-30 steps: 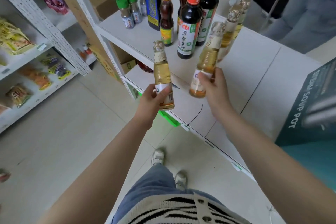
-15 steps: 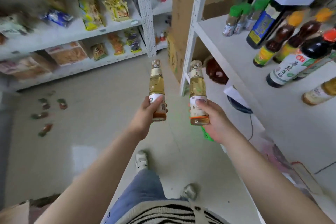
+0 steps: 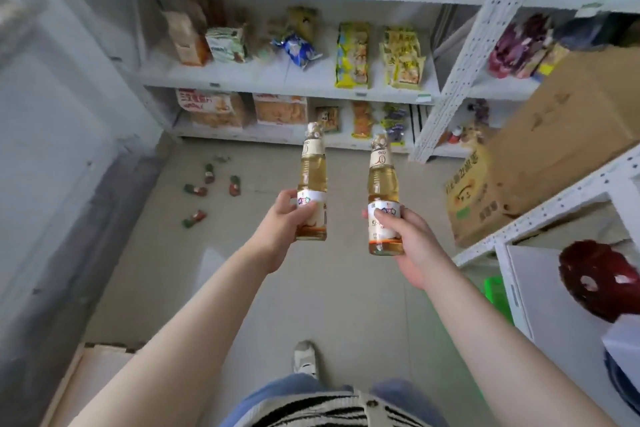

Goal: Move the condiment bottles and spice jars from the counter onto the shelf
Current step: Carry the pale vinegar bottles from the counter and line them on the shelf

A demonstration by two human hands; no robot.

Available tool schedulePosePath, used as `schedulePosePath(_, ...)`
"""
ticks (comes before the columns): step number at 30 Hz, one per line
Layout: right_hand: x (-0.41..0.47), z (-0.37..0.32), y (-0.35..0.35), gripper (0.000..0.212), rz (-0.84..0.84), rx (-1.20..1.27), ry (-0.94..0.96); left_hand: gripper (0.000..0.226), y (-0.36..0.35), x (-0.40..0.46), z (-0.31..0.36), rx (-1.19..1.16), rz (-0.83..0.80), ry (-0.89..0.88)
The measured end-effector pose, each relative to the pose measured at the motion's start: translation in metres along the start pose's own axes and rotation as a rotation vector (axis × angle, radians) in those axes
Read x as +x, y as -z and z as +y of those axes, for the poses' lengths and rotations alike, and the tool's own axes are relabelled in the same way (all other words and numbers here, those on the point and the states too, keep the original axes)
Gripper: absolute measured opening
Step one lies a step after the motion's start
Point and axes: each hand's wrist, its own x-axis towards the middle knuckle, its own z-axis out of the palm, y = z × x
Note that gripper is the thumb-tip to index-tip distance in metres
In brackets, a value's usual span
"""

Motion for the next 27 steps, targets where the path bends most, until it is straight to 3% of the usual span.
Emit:
schedulePosePath(8,0.11,-0.051,-0.093,0.017,-0.142,-0.003,-0.028,0.04,0.077,0.077,0.057,-0.081,0.181,-0.062)
schedulePosePath(27,0.39,-0.19,-0.248,0.037,-0.376,-0.228,-0.017,0.036,0.198,0.287,0.199,-0.271,0.502,-0.141)
